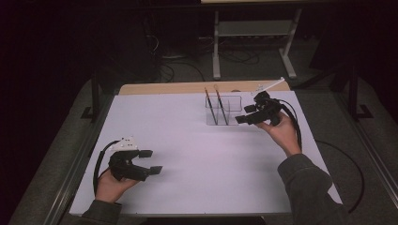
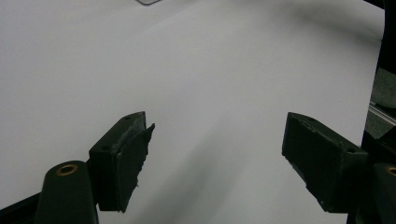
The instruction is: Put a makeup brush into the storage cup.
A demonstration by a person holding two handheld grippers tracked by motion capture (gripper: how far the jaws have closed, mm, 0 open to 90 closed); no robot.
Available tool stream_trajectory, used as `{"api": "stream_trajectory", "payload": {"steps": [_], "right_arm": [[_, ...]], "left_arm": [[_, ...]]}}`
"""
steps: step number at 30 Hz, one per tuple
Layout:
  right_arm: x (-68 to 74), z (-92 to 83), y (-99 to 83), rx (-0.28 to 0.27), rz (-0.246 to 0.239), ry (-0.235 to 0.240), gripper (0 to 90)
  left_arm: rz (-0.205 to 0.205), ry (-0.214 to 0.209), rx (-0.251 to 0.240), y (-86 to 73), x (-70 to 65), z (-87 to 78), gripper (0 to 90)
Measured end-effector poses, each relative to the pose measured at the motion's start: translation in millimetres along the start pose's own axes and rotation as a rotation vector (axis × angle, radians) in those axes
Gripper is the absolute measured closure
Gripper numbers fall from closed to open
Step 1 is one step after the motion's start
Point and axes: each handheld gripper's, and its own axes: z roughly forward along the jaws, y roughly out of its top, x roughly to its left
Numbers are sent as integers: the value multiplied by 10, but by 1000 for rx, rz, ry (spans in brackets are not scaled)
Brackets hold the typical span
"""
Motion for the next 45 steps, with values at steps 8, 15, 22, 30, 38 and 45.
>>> {"api": "stream_trajectory", "payload": {"steps": [8, 15, 22, 30, 38, 45], "right_arm": [[-3, -20, -79, 0, -9, -7, 318], [14, -44, -128, -4, 2, -10, 309], [21, -73, -192, -7, 9, -12, 303], [51, -121, -234, -13, 10, -8, 296], [58, -131, -297, -19, -2, -5, 290], [84, -150, -345, -21, 5, -2, 283]], "left_arm": [[-3, 8, 2, 1, -5, 9, 211], [-1, 12, 2, 1, 4, 4, 206], [-1, 15, 7, 1, 5, 0, 205], [-5, 17, 1, -2, 5, 7, 202], [-4, 20, 1, -5, 16, 0, 202], [-9, 23, -2, -7, 20, -8, 202]]}}
